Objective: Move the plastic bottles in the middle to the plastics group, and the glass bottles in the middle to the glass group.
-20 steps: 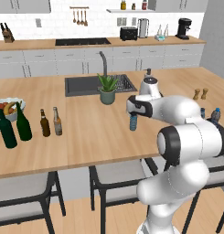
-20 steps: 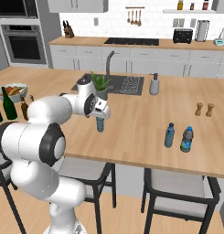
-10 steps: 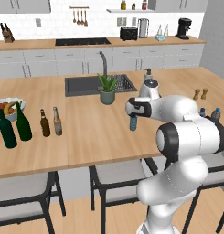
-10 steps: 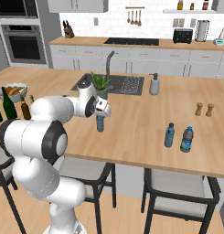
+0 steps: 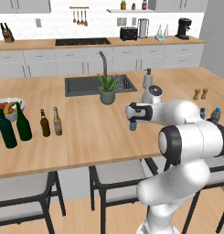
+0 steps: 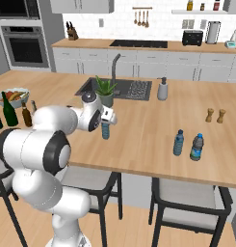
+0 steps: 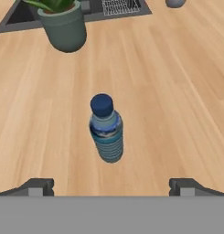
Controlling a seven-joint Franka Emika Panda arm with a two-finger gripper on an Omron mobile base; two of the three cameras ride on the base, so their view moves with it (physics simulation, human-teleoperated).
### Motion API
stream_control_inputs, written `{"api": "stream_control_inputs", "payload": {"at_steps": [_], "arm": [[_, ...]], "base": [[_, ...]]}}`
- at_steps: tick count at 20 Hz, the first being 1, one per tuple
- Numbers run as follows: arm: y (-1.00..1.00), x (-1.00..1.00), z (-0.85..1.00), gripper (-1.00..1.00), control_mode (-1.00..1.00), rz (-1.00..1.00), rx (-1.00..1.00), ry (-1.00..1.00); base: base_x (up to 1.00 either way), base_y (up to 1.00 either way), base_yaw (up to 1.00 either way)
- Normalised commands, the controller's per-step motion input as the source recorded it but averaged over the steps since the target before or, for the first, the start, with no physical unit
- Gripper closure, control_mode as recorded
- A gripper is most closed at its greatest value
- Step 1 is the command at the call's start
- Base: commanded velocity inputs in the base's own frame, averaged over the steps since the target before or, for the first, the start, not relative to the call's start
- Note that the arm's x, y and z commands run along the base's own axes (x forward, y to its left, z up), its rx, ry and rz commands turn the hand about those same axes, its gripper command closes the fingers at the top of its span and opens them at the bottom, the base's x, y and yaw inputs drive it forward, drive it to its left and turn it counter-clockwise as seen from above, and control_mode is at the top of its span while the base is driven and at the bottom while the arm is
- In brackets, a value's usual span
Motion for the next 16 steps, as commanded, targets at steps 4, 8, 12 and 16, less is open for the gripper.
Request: {"api": "stream_control_inputs", "payload": {"at_steps": [4, 8, 12, 16], "arm": [[0.02, 0.33, 0.0, -1.0, -1.0, 0.05, 0.0, 0.01], [0.0, 0.28, 0.02, -1.0, -1.0, 0.04, 0.0, 0.17], [0.0, 0.2, -0.04, -1.0, -1.0, 0.06, -0.01, 0.21], [0.0, 0.14, 0.0, -1.0, -1.0, 0.06, -0.01, 0.09]], "base": [[0.0, 0.0, 0.0], [0.0, 0.0, 0.0], [0.0, 0.0, 0.0], [0.0, 0.0, 0.0]]}}
